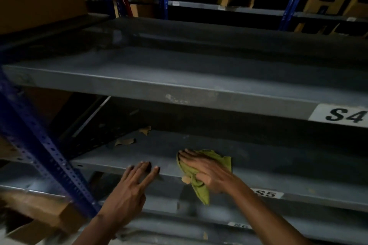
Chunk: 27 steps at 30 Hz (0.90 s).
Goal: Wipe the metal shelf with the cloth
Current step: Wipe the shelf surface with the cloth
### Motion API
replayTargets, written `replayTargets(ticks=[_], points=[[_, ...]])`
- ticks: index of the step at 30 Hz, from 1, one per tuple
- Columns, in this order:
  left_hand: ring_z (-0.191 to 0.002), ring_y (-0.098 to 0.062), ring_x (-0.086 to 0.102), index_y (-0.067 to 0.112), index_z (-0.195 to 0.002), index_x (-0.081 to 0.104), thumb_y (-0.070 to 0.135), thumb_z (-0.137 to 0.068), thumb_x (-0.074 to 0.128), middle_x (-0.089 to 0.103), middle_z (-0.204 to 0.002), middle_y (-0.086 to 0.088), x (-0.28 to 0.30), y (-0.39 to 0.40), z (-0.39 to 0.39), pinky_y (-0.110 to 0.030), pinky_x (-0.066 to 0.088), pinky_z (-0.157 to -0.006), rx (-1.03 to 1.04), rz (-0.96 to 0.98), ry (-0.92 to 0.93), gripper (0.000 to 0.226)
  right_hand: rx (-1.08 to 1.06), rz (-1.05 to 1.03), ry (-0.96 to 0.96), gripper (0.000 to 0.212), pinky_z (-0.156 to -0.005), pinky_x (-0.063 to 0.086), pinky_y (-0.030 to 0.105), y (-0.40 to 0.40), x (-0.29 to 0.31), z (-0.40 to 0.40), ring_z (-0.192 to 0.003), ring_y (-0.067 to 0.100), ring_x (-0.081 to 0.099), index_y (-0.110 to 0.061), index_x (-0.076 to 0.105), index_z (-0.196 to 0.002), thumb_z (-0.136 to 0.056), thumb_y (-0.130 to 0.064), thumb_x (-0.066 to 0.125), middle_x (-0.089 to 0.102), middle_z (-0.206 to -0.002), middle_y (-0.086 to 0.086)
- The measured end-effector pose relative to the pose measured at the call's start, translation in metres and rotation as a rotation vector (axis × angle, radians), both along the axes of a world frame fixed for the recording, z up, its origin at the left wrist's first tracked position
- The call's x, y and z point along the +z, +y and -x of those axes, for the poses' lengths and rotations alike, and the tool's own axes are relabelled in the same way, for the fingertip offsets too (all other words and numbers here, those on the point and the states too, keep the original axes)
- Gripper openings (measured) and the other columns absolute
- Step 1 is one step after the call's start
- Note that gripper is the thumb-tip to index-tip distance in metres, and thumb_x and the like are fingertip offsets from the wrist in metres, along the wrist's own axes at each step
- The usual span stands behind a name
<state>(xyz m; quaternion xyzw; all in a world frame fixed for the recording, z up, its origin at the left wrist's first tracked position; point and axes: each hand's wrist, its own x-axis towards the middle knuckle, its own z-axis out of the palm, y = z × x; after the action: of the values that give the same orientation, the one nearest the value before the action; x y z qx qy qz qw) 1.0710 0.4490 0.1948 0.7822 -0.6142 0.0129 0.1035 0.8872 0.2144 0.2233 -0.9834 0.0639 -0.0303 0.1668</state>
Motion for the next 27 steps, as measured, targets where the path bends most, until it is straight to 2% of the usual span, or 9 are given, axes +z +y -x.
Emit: replayTargets(ticks=[2,5,8,11,13,15,19,23,27], points=[[-0.146,-0.025,0.01,0.039,-0.15,0.002,0.011,-0.079,0.059,0.02,-0.158,-0.007,0.002,0.012,-0.013,-0.045,0.001,-0.116,0.113,0.006,0.016,0.095,-0.109,-0.023,-0.035,0.062,-0.114,-0.004,0.012,-0.014,0.003,-0.006,-0.147,0.009,0.01,-0.017,0.02,-0.152,-0.095,-0.009,0.043,0.007,-0.158,-0.006],[-0.147,-0.023,-0.002,0.041,-0.15,-0.007,0.009,-0.083,0.054,0.011,-0.16,-0.004,-0.004,0.024,-0.026,-0.045,-0.005,-0.115,0.133,-0.016,0.024,0.096,-0.228,-0.056,-0.025,0.064,-0.108,-0.01,0.007,-0.02,0.005,-0.025,-0.147,0.009,0.005,-0.015,0.015,-0.152,-0.095,-0.004,0.041,0.001,-0.158,-0.004],[-0.147,-0.026,0.003,0.041,-0.15,-0.007,0.007,-0.085,0.052,0.014,-0.16,-0.008,-0.007,0.02,-0.027,-0.047,-0.004,-0.114,0.108,0.005,0.041,0.094,-0.188,0.072,0.023,0.066,-0.112,-0.013,0.014,-0.013,-0.003,-0.04,-0.147,0.008,-0.005,-0.018,0.004,-0.153,-0.096,-0.014,0.037,-0.005,-0.16,-0.004],[-0.147,-0.028,0.007,0.04,-0.151,-0.003,0.003,-0.082,0.056,0.02,-0.158,-0.01,-0.011,0.02,-0.03,-0.049,-0.002,-0.113,0.083,0.031,0.072,0.098,-0.062,0.138,0.027,0.068,-0.118,-0.004,0.022,0.003,-0.006,-0.045,-0.148,0.009,-0.001,-0.017,0.009,-0.154,-0.091,-0.022,0.035,0.0,-0.161,-0.003],[-0.147,-0.028,0.007,0.039,-0.151,-0.002,0.001,-0.079,0.055,0.02,-0.158,-0.011,-0.012,0.021,-0.032,-0.05,0.0,-0.113,0.07,0.028,0.08,0.099,-0.02,0.078,0.017,0.075,-0.119,0.001,0.024,0.012,-0.008,-0.045,-0.147,0.006,0.001,-0.018,0.012,-0.154,-0.083,-0.024,0.037,0.005,-0.16,-0.006],[-0.146,-0.026,0.001,0.04,-0.151,-0.004,0.002,-0.08,0.052,0.017,-0.159,-0.011,-0.014,0.021,-0.033,-0.049,-0.001,-0.114,0.063,0.034,0.086,0.098,-0.025,0.065,0.013,0.074,-0.119,0.003,0.024,0.008,-0.008,-0.046,-0.147,0.005,0.002,-0.019,0.014,-0.154,-0.084,-0.024,0.038,0.006,-0.16,-0.007],[-0.144,-0.019,-0.016,0.044,-0.148,-0.013,0.005,-0.084,0.047,0.004,-0.161,-0.006,-0.015,0.022,-0.035,-0.046,-0.01,-0.113,0.057,0.029,0.125,0.096,-0.166,0.086,0.025,0.068,-0.119,-0.003,0.024,-0.008,-0.007,-0.067,-0.148,0.01,0.0,-0.017,0.009,-0.153,-0.093,-0.019,0.041,0.0,-0.161,-0.001],[-0.138,-0.013,-0.028,0.05,-0.143,-0.02,0.004,-0.087,0.043,-0.005,-0.161,-0.001,-0.014,0.02,-0.035,-0.042,-0.018,-0.111,0.079,0.033,0.154,0.096,-0.235,0.189,0.091,0.073,-0.12,-0.005,0.033,-0.014,-0.009,-0.102,-0.147,0.008,-0.01,-0.02,-0.001,-0.154,-0.094,-0.031,0.039,-0.007,-0.162,-0.004],[-0.137,-0.013,-0.031,0.052,-0.142,-0.021,0.005,-0.088,0.043,-0.008,-0.161,0.0,-0.012,0.021,-0.038,-0.041,-0.021,-0.109,0.06,0.027,0.181,0.096,-0.357,0.165,0.037,0.071,-0.12,-0.002,0.041,-0.012,-0.01,-0.135,-0.148,0.013,-0.006,-0.022,0.001,-0.154,-0.094,-0.039,0.036,-0.002,-0.163,-0.002]])
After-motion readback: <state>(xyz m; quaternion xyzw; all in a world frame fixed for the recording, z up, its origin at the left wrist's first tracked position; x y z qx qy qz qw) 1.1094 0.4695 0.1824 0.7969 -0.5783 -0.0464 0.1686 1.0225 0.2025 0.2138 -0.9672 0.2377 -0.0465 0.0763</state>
